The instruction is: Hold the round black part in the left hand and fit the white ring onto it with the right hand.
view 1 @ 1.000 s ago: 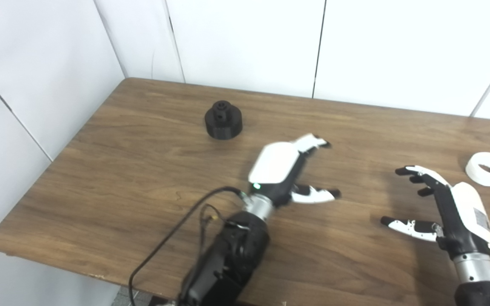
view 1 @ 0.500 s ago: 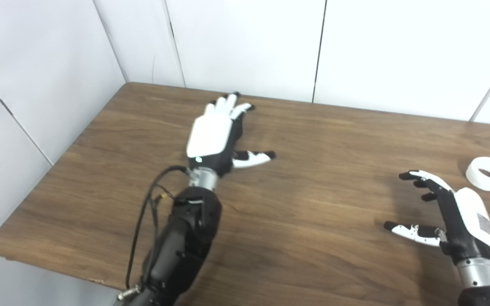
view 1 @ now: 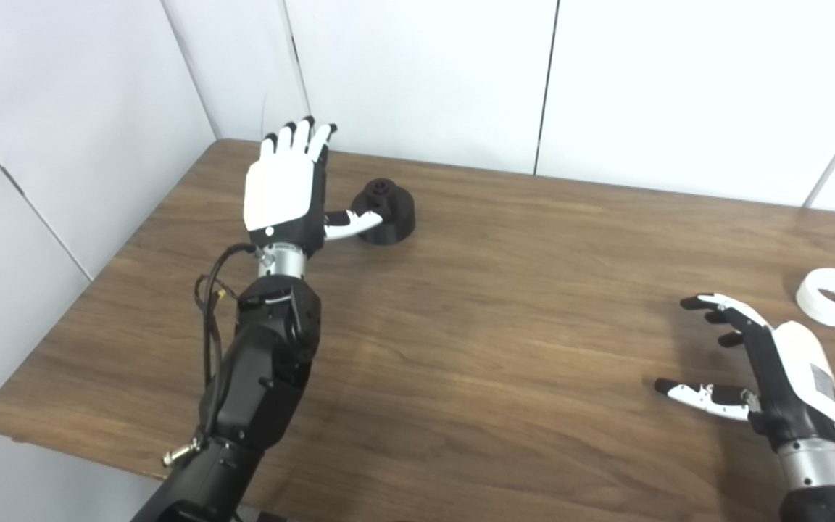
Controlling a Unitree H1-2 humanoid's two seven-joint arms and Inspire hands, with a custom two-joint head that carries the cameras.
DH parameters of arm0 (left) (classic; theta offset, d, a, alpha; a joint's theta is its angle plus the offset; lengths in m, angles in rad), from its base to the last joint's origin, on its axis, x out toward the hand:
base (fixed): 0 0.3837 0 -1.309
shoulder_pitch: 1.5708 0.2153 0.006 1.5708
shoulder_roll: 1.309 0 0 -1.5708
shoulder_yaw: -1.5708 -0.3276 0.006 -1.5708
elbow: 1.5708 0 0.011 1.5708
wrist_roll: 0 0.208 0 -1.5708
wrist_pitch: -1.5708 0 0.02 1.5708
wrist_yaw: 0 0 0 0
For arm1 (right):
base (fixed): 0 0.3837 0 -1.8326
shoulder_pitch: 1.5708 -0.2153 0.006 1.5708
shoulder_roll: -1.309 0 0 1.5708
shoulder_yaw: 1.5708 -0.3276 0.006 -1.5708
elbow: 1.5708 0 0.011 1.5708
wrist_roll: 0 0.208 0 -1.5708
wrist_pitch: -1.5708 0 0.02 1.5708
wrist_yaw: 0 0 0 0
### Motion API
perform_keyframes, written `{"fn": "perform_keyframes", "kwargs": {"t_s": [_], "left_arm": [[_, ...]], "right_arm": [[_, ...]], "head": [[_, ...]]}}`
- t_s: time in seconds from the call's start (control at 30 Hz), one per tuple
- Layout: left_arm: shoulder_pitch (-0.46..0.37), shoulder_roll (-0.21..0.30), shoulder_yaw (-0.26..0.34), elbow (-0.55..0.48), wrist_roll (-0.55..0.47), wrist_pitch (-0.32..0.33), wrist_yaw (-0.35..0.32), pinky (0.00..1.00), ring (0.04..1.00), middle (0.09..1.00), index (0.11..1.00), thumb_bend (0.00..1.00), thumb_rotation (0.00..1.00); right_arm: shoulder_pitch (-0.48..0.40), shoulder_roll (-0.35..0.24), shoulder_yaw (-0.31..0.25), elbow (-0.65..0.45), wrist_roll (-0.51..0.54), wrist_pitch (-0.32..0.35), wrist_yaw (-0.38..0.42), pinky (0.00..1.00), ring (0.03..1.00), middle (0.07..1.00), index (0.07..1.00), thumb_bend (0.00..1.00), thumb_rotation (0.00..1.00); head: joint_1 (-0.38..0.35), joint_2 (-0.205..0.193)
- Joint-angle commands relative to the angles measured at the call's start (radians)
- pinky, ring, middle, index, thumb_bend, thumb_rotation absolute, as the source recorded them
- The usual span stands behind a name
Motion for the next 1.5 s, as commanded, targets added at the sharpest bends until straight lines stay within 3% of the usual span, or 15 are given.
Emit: {"fn": "perform_keyframes", "kwargs": {"t_s": [0.0,0.3,0.67,1.47], "left_arm": [[-0.062,0.034,0.007,0.012,0.013,0.013,0.022,1.00,1.000,1.000,0.932,1.00,0.56],[-0.110,0.098,-0.036,0.110,-0.011,0.021,-0.089,1.00,1.000,1.000,0.968,1.00,0.66],[-0.157,0.138,-0.113,0.187,-0.052,0.027,-0.220,1.00,1.000,1.000,0.902,1.00,0.71],[-0.198,0.122,-0.178,0.326,-0.063,0.042,-0.155,1.00,1.000,1.000,0.929,1.00,0.68]], "right_arm": [[-0.034,-0.010,-0.010,-0.024,0.004,-0.035,-0.026,0.63,0.758,0.820,0.734,0.77,0.13],[-0.029,-0.005,-0.013,-0.033,0.008,-0.030,-0.026,0.63,0.766,0.827,0.735,0.76,0.14],[-0.029,-0.003,-0.015,-0.041,0.012,-0.036,-0.041,0.66,0.793,0.856,0.744,0.76,0.14],[-0.008,-0.028,-0.036,-0.041,0.043,-0.059,-0.038,0.67,0.809,0.866,0.752,0.76,0.13]], "head": [[0.001,0.000],[-0.007,0.004],[-0.010,0.006],[-0.003,-0.005]]}}
